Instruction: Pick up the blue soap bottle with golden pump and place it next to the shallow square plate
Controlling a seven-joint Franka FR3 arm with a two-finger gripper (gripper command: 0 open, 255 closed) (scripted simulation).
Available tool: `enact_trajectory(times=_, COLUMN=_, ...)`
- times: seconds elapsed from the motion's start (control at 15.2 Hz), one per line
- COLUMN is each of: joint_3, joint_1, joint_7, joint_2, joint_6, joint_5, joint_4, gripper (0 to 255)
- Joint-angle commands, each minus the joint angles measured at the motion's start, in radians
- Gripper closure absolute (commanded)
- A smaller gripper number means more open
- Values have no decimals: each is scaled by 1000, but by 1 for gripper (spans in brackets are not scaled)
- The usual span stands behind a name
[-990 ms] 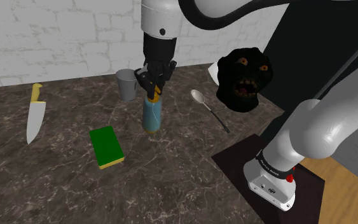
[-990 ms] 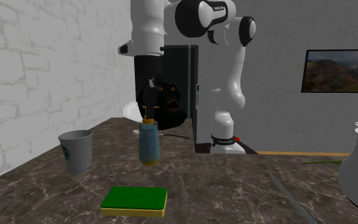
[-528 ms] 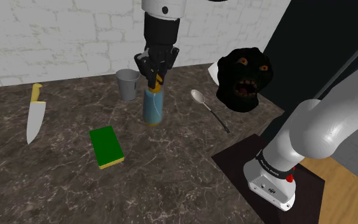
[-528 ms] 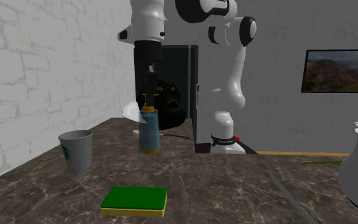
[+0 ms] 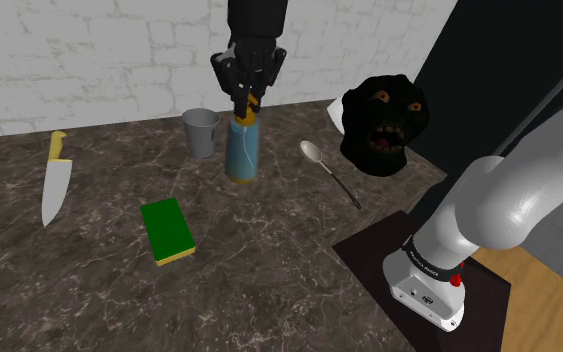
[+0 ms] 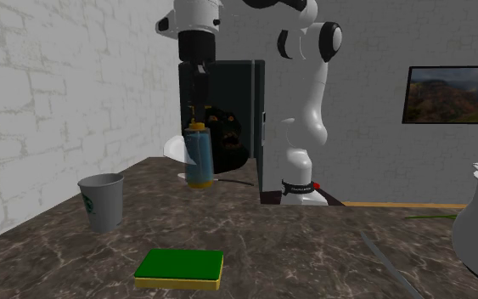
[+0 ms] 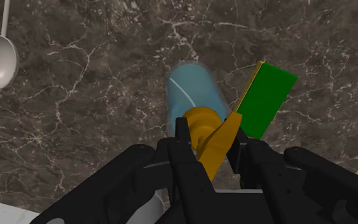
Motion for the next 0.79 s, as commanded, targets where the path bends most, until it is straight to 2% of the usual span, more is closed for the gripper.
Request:
enact_trajectory(times=0.0, joint_3=-1, joint_1=-1, joint_7=1, joint_2=2, joint_6=-27, joint_5=-1, joint_4=29, gripper=255)
enact_trajectory(times=0.73, joint_3=3, joint_1=-4, joint_7=14, joint_2=40, joint_6=-179, joint_5=-20, joint_4=215, gripper=255)
